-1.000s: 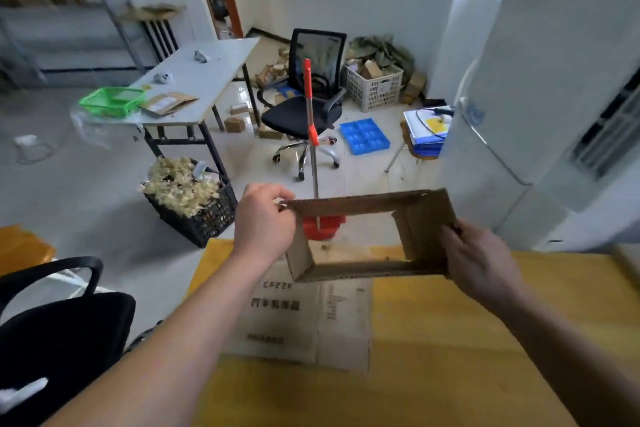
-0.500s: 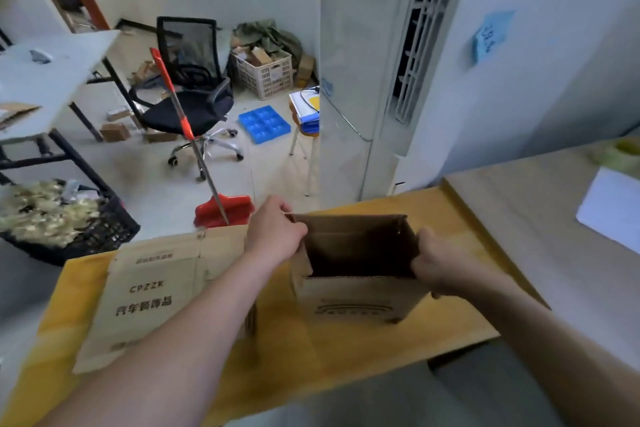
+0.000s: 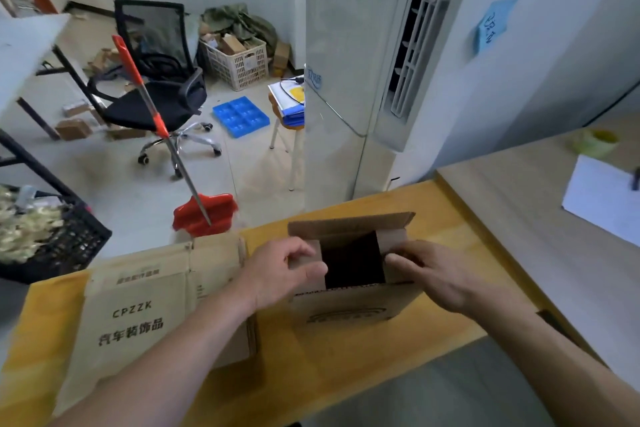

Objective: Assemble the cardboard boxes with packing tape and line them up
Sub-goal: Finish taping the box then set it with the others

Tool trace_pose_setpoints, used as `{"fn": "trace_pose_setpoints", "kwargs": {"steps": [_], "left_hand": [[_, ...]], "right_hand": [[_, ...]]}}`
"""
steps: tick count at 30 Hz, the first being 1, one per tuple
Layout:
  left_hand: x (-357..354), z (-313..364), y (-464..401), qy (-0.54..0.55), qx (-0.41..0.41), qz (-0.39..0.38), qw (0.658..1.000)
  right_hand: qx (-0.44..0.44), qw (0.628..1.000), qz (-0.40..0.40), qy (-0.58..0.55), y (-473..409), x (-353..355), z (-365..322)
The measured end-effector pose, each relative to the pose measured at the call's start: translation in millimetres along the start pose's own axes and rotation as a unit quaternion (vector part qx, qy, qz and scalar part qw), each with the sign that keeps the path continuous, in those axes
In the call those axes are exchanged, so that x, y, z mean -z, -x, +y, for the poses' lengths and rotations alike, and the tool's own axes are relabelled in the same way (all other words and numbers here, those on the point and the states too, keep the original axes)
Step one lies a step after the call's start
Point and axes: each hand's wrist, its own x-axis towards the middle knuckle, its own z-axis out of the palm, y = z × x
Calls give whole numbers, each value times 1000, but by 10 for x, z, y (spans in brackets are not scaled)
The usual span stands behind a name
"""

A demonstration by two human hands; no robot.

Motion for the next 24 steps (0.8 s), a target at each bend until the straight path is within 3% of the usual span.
{"fn": "trace_pose_setpoints", "kwargs": {"steps": [2,4,7,10,12,17,21,24], "left_hand": [[38,-81,2,-35,-19,-37,999],[90,-102,-11,-27,-40,-60,997],[62,-153,-23,-46,-54,-35,997],[-60,-257,-51,-49,-62,136,988],[-103,-304,-136,-36,-51,172,983],[-105,-374,-295,25,-52,77,995],[-186,-435,-288,63,-29,57,996],[-295,-322,-334,124,-14,100,987]], "right_hand": [[22,995,-58,-80,25,68,-9],[22,992,-67,-109,27,69,-12],[-38,989,73,-126,-35,-117,-16],[-103,955,223,-164,-82,-328,-89],[-113,947,268,-140,-85,-408,-158],[-162,946,281,22,-107,-481,-226],[-177,943,136,-247,-153,-454,-158],[-163,931,127,-301,-154,-534,-113]]}}
